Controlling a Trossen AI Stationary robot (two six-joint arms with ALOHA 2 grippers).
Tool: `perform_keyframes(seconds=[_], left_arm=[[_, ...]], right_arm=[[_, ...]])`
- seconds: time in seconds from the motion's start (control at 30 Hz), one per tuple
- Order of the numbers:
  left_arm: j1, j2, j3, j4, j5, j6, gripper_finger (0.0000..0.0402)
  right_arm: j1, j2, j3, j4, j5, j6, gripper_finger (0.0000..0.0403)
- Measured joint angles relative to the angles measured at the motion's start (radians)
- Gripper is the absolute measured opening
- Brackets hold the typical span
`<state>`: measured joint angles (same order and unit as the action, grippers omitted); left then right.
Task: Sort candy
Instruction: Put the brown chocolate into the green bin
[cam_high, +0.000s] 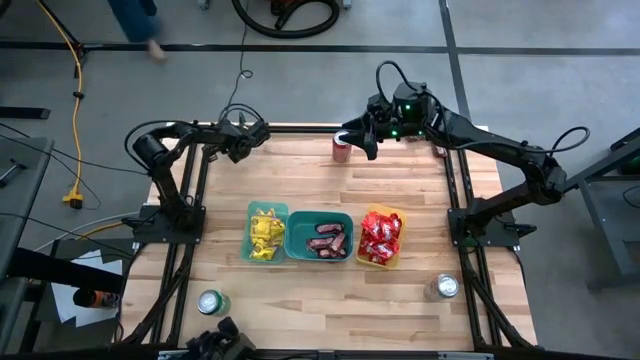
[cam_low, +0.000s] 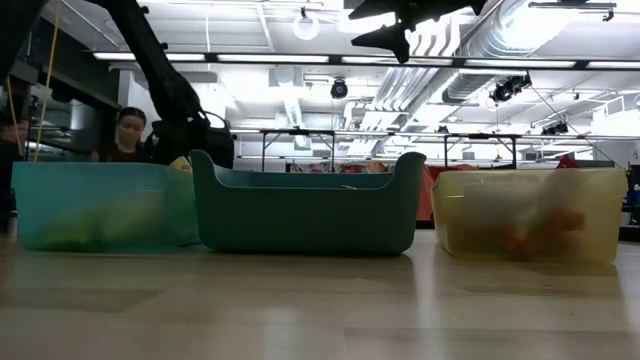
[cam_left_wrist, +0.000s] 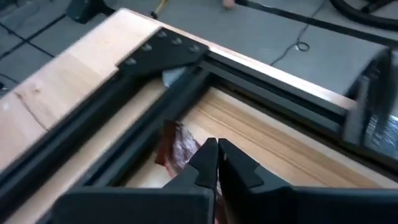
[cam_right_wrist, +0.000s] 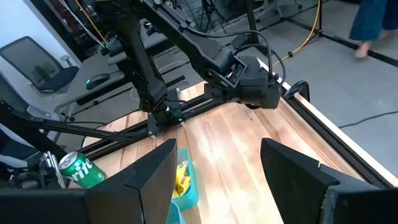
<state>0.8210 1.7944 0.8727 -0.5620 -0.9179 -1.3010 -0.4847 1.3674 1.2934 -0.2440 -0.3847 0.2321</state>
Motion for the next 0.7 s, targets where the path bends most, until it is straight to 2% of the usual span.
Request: perform_keyframes(seconds=[0.23,0.47,0.7], left_arm=[[-0.035,0.038,0.006,-0.052,0.030,-0.039,0.0000],[-0.055,0.026,0.008,-0.123,0.121,-0.086,0.0000],[-0.182,0.020,0.009,-0.141,0.178,-0.152,0.0000]], right_arm=[[0.000,0.000,0.000,-0.015,0.000,0.003,0.0226],[0.000,0.000,0.000,-0.037,0.000,-0.033,0.0226],[0.000,0.000,0.000,-0.036,0.000,-0.076,0.0226]])
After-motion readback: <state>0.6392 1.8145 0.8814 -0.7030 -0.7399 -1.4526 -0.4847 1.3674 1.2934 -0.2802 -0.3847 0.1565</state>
